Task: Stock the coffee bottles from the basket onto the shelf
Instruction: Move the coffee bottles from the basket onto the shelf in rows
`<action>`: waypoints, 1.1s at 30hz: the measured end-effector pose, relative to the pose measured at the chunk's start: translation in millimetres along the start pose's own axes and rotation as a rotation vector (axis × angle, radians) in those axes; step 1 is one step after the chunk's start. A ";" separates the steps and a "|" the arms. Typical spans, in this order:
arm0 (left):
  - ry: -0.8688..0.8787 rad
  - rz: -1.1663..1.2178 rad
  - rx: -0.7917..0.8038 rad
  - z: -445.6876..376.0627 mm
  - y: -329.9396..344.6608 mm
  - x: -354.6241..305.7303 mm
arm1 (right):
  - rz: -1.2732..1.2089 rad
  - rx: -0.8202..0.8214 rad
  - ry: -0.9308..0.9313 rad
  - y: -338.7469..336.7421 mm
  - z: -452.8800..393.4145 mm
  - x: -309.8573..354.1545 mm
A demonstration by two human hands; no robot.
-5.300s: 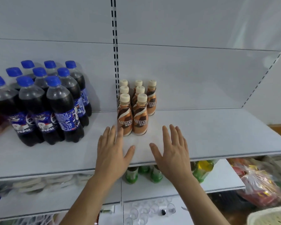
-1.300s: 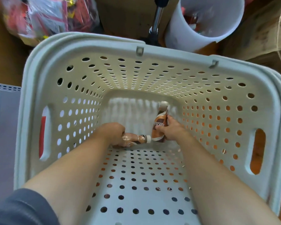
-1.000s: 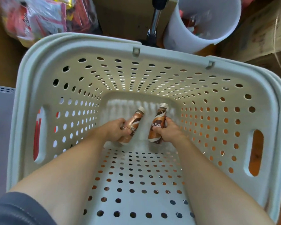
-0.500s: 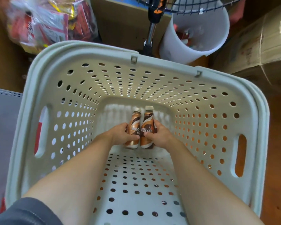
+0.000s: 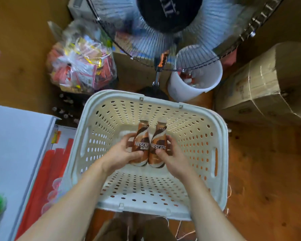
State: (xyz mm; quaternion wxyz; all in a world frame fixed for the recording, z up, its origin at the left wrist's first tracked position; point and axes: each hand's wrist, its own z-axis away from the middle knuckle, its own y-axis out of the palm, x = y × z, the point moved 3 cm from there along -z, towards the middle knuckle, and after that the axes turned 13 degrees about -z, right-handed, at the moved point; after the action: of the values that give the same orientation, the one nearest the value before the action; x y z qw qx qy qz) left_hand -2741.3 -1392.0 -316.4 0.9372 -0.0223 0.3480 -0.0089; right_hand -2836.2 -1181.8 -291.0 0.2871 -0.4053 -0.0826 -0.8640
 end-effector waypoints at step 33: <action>0.546 0.145 -0.745 335.0 -41.8 -119.8 | 0.104 0.393 -0.795 80.4 194.7 241.3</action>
State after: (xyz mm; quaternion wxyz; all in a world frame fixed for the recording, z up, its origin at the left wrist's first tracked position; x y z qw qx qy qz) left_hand -2613.5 -1418.0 17.2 0.7378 -0.3297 0.5619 0.1767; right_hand -2786.0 -1278.2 10.3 0.3479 -0.6474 -0.3285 -0.5933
